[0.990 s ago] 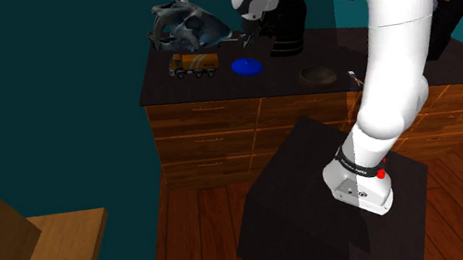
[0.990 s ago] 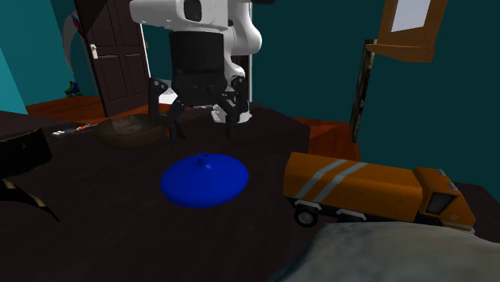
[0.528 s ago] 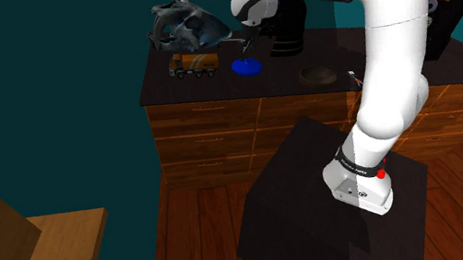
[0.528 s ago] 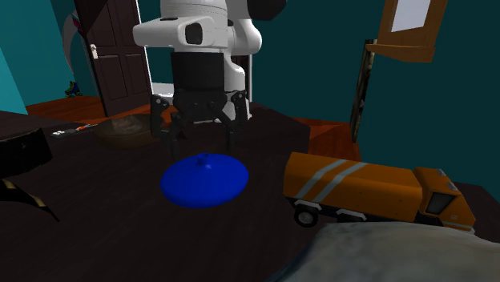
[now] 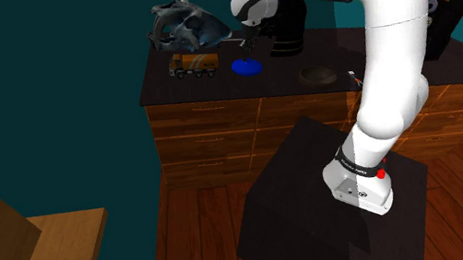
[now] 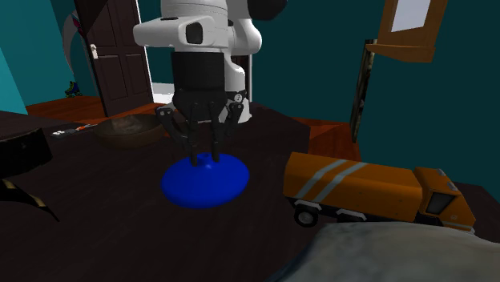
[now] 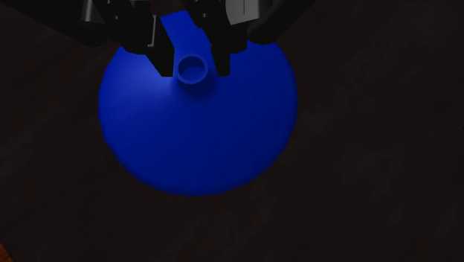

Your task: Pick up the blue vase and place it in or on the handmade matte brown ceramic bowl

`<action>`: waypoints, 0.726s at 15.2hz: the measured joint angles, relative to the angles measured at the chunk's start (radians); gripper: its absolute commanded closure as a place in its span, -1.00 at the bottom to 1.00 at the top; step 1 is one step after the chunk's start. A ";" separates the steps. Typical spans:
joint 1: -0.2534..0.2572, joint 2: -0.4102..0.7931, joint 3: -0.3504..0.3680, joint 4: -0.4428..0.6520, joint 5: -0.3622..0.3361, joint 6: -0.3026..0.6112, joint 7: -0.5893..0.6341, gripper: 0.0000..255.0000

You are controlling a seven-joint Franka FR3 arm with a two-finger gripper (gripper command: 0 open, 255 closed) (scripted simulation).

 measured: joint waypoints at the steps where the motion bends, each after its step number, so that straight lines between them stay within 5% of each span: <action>1: 0.000 0.000 0.000 0.000 0.000 0.000 0.000 1.00; 11: 0.003 -0.021 -0.005 0.010 -0.009 -0.031 0.005 1.00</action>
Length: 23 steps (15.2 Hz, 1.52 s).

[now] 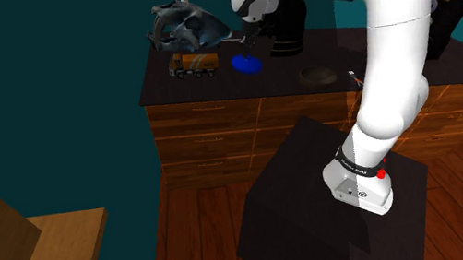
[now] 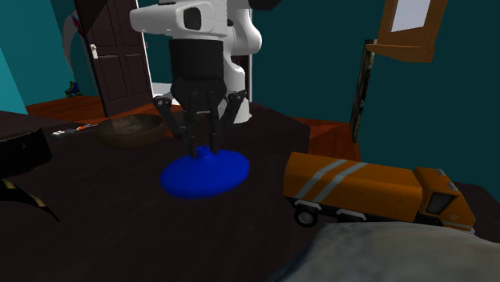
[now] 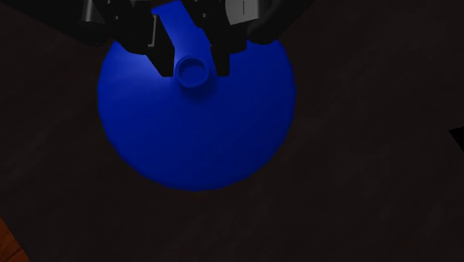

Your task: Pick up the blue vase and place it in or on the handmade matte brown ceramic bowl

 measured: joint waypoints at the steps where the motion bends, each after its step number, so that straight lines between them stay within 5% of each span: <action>1: 0.000 -0.005 -0.001 0.005 -0.002 -0.010 0.001 1.00; 19: 0.010 -0.096 -0.020 0.126 -0.042 -0.217 0.026 1.00; 23: -0.001 -0.196 -0.042 0.014 -0.068 -0.201 -0.008 1.00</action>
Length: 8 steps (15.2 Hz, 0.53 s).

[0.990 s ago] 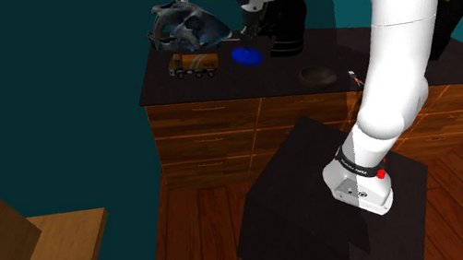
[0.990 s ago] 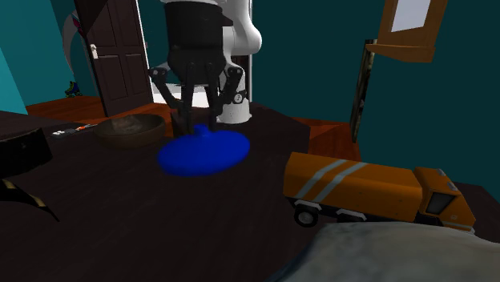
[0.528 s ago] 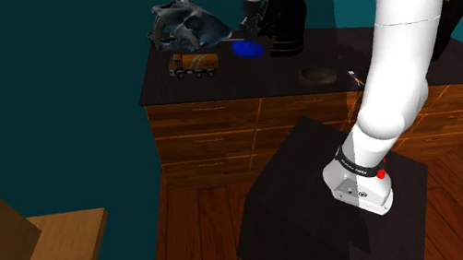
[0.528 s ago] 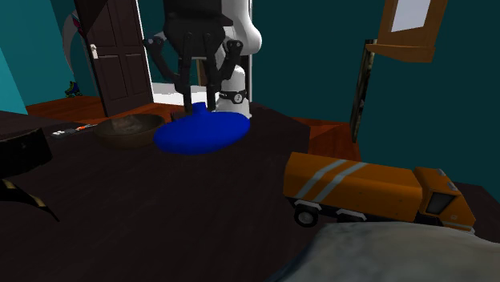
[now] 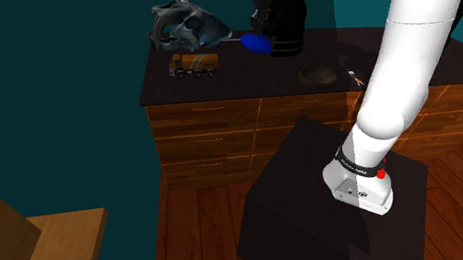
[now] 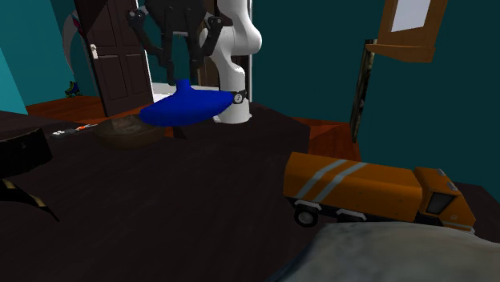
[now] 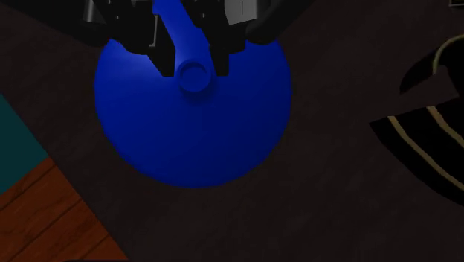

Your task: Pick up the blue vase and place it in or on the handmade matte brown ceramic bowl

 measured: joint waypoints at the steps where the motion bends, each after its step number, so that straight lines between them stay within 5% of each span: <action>1: -0.006 -0.024 -0.007 -0.024 -0.007 0.001 -0.012 1.00; 8: -0.053 -0.207 -0.064 -0.220 -0.069 0.027 -0.098 1.00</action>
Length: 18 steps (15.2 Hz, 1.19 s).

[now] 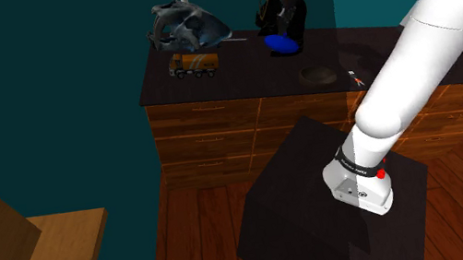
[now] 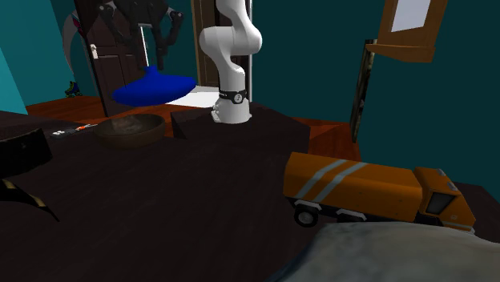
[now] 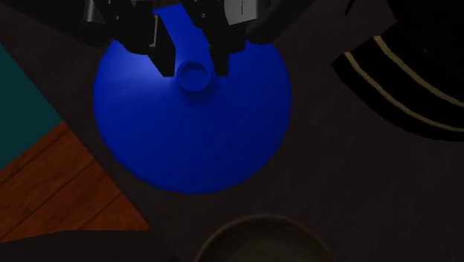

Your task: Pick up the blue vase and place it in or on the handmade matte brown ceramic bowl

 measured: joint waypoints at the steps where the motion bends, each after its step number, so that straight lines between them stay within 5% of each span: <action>1: -0.008 -0.021 -0.008 -0.027 -0.008 0.009 -0.012 1.00; 13: -0.126 -0.275 -0.119 -0.222 -0.138 -0.020 -0.178 1.00; 18: -0.149 -0.293 -0.147 -0.248 -0.153 -0.008 -0.219 1.00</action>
